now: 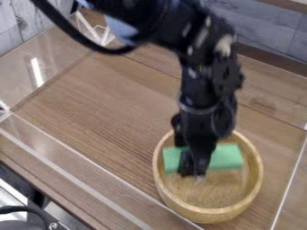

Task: Move green object from inside the wooden bowl to the table next to it

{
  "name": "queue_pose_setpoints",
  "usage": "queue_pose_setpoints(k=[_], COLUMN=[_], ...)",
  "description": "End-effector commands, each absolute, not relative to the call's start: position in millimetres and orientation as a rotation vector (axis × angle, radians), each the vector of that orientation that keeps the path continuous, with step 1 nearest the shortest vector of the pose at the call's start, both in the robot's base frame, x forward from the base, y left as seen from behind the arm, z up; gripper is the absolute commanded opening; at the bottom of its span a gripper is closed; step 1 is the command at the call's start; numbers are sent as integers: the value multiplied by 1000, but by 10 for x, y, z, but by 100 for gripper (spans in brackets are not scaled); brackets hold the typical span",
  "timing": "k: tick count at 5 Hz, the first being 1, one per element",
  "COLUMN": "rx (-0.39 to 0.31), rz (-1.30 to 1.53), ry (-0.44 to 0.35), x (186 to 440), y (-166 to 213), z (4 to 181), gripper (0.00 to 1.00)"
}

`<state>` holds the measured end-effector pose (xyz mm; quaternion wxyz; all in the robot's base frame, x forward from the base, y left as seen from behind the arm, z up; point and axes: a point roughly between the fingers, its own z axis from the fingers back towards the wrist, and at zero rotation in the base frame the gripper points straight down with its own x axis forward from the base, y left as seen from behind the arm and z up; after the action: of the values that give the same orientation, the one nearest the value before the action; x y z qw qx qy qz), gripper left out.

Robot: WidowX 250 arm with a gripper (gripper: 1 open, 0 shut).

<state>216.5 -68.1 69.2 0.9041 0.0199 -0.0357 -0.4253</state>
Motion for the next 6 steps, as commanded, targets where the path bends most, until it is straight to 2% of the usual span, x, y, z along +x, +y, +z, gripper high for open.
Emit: queue_pose_setpoints(k=[1, 3, 4, 5, 6], rx=[95, 163, 182, 176, 181], rz=[-681, -496, -427, -426, -360], ry=[-162, -218, -242, -266, -266], x=[2380, 2604, 2700, 2734, 2773], y=[-462, -56, -43, -121, -177], z=[1151, 1434, 1490, 1504, 1397], gripper=[0, 0, 0, 0, 0])
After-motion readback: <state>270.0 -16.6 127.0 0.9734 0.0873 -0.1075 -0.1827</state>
